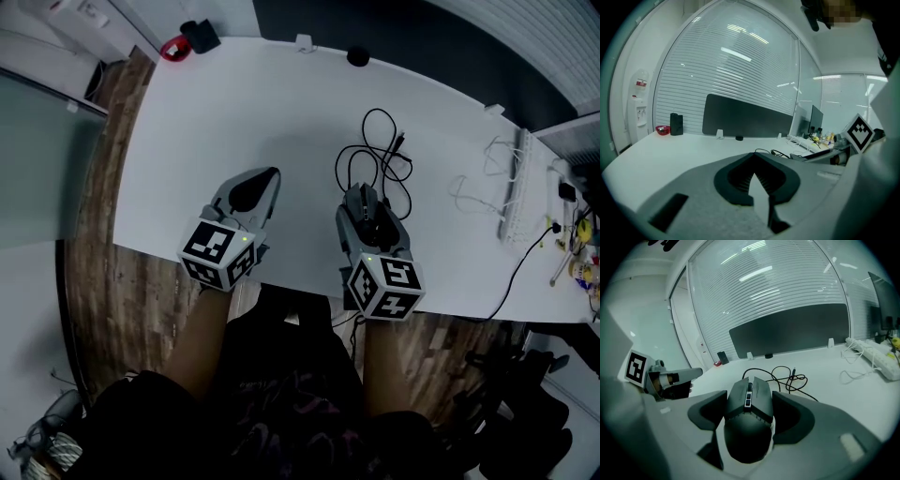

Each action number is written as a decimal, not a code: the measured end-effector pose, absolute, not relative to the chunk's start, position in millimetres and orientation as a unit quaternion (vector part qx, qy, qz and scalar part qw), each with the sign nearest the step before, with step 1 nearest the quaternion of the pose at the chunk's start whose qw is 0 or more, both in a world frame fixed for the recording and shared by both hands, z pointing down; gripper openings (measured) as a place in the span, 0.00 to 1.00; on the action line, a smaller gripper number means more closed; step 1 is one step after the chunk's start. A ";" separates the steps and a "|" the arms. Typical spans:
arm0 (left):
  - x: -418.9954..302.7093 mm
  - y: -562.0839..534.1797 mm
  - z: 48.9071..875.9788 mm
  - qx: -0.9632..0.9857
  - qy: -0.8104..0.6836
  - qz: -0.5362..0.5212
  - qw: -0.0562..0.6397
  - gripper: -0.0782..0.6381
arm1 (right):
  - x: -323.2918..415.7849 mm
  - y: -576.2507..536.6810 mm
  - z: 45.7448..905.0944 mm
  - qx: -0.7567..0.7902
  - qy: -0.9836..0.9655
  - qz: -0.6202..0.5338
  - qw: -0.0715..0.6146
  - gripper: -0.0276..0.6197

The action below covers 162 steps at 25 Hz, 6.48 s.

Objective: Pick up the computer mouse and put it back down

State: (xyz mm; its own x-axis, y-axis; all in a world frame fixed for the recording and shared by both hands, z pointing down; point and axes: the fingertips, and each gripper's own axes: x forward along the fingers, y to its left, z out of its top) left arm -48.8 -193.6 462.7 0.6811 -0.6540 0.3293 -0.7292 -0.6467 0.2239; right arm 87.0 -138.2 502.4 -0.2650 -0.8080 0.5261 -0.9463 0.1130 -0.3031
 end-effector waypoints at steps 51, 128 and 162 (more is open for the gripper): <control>-53.3 -184.8 509.7 0.884 -0.392 0.137 0.214 0.10 | 71.8 -124.7 583.9 0.564 -0.719 0.358 0.191 0.54; -47.2 -174.3 286.4 0.901 -0.431 0.011 0.036 0.10 | 139.2 -129.0 306.8 0.634 -0.767 0.097 0.009 0.05; -49.8 -171.9 281.3 0.902 -0.431 0.004 0.033 0.10 | 137.0 -124.5 309.0 0.626 -0.774 0.092 0.017 0.05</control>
State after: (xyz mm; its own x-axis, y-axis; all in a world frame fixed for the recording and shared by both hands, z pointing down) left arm -49.8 -171.9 281.3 0.6292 -0.7764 0.0359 -0.7770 -0.6271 0.0555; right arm 137.0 -124.5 309.0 -0.2146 -0.9664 0.1415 -0.9725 0.1981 -0.1223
